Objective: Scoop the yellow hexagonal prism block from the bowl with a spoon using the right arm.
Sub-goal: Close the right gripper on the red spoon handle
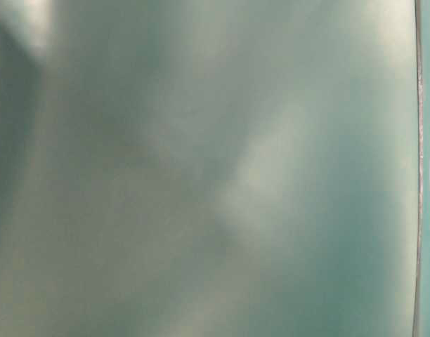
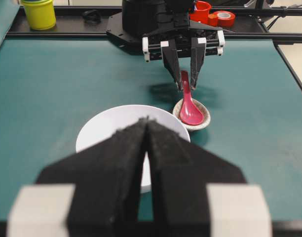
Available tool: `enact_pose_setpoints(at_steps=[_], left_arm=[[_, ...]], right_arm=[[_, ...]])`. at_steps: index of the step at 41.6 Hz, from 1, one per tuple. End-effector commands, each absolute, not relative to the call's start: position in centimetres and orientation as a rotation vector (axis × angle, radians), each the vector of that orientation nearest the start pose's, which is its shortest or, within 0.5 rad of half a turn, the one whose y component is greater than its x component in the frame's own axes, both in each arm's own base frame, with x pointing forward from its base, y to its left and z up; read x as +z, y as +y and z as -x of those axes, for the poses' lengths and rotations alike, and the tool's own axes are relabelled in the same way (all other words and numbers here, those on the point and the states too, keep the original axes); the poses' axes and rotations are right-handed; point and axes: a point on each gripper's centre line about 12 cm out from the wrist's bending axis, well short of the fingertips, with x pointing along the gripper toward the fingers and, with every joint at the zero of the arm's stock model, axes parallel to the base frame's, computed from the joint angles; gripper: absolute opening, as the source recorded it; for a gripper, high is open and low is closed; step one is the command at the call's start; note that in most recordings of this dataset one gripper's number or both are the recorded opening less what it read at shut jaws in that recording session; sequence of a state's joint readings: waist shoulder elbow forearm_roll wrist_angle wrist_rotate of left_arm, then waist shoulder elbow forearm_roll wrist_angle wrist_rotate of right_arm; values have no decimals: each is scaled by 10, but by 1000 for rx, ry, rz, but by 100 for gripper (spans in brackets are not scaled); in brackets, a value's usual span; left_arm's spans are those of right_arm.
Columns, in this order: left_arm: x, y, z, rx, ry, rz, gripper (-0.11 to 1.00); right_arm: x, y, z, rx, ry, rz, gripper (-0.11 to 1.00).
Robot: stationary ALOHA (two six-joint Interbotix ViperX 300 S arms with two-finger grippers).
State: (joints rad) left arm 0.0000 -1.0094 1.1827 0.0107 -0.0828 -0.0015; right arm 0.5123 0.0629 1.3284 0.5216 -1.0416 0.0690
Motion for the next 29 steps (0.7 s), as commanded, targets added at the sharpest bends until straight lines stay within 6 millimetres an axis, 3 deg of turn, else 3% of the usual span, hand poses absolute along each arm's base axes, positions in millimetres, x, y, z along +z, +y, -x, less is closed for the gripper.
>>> enact_pose_setpoints(at_steps=[1, 10, 22, 29], left_arm=[[279, 0, -194, -2, 83, -12, 1], [279, 0, -194, -1, 83, -11, 1], [279, 0, -194, -2, 83, -15, 1], [279, 0, -193, -2, 81, -17, 1]], right_arm=[[90, 70, -226, 6, 351, -169, 36], [90, 69, -226, 0, 351, -171, 37], [87, 70, -226, 0, 373, -171, 55], [87, 70, -226, 0, 373, -171, 56]])
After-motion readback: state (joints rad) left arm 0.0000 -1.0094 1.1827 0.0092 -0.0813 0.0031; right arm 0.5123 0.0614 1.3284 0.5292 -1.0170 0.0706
